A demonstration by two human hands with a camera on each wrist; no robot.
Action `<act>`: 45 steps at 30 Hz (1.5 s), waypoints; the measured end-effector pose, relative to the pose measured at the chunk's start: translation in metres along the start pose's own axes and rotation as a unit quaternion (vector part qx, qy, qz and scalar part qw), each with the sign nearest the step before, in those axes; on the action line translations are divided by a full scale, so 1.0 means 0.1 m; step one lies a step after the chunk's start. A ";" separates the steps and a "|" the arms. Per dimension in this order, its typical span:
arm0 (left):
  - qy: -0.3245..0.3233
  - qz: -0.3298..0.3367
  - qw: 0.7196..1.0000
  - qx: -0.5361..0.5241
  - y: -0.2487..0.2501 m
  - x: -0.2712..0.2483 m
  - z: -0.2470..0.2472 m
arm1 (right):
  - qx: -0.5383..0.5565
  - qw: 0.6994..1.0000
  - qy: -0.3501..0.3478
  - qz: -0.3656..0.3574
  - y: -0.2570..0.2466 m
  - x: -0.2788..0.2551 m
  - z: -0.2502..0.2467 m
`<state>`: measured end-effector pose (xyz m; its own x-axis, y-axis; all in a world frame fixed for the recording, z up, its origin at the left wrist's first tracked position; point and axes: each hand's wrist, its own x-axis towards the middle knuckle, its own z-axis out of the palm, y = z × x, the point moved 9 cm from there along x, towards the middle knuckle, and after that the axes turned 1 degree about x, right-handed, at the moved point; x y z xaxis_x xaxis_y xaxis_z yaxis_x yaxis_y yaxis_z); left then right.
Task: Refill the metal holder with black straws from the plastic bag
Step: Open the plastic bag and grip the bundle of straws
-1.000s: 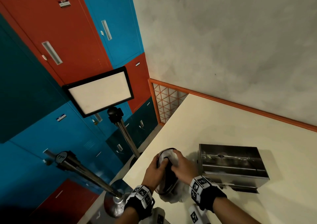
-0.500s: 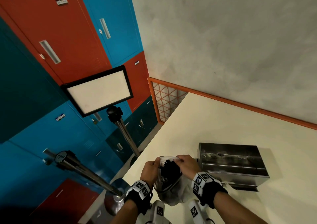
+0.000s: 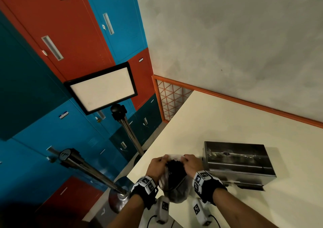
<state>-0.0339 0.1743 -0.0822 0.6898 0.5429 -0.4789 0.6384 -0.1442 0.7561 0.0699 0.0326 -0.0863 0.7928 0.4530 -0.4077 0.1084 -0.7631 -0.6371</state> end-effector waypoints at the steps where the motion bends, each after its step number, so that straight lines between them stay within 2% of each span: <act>1: 0.009 -0.005 1.000 -0.014 0.00 0.00 -0.03 | 0.000 1.000 0.005 0.004 0.01 0.02 -0.01; 4: 0.020 -0.041 0.995 -0.091 -0.08 -0.10 -0.11 | 0.008 1.000 0.020 0.017 0.06 0.09 -0.09; 8: -0.067 -0.107 0.991 -0.045 -0.29 -0.41 -0.05 | 0.000 0.999 0.024 0.025 0.14 0.14 -0.13; 11: -0.101 -0.137 0.976 -0.135 -0.29 -0.54 0.04 | 0.007 1.000 -0.003 0.017 0.13 0.14 -0.04; 15: -0.081 -0.123 0.966 -0.214 -0.09 -0.49 0.05 | 0.047 0.999 -0.026 0.004 0.08 0.11 0.04; 19: -0.118 -0.102 0.955 -0.253 0.05 -0.49 0.17 | 0.037 0.998 -0.057 0.016 0.09 -0.02 -0.03; 21: -0.138 -0.089 0.950 -0.265 0.09 -0.52 0.23 | 0.079 0.994 -0.076 0.022 0.06 -0.11 -0.04; 23: -0.134 -0.080 0.948 -0.279 0.09 -0.50 0.24 | 0.171 0.977 -0.110 0.059 0.03 -0.24 -0.04; 25: -0.121 -0.074 0.945 -0.294 0.06 -0.45 0.25 | 0.283 0.940 -0.159 0.108 0.02 -0.36 0.01; 27: -0.108 -0.056 0.946 -0.299 0.05 -0.39 0.23 | 0.341 0.916 -0.187 0.100 -0.03 -0.43 -0.01; 31: -0.068 -0.036 0.938 -0.339 -0.04 -0.36 0.23 | 0.422 0.890 -0.159 0.069 -0.02 -0.41 0.04; 35: 0.003 -0.081 0.953 -0.292 -0.22 -0.36 0.22 | 0.466 0.872 -0.133 0.069 0.00 -0.42 0.13; 37: 0.003 -0.097 0.954 -0.284 -0.21 -0.38 0.19 | 0.447 0.883 -0.134 0.041 -0.07 -0.43 0.10; 40: -0.031 -0.097 0.956 -0.274 -0.11 -0.43 0.19 | 0.374 0.922 -0.094 0.012 -0.11 -0.40 -0.03; 41: -0.043 -0.096 0.957 -0.271 -0.09 -0.44 0.21 | 0.365 0.927 -0.087 0.019 -0.11 -0.39 -0.05; 44: -0.051 -0.093 0.957 -0.270 -0.09 -0.45 0.27 | 0.388 0.912 -0.114 0.065 -0.13 -0.41 0.02; 45: -0.045 -0.086 0.956 -0.277 -0.10 -0.43 0.28 | 0.372 0.920 -0.102 0.063 -0.11 -0.39 0.03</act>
<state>-0.0602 0.1292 -0.0818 0.6340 0.4422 -0.6344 0.4826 0.4148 0.7714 0.0363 0.0251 -0.0654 0.6335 0.5184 -0.5744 -0.4772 -0.3225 -0.8175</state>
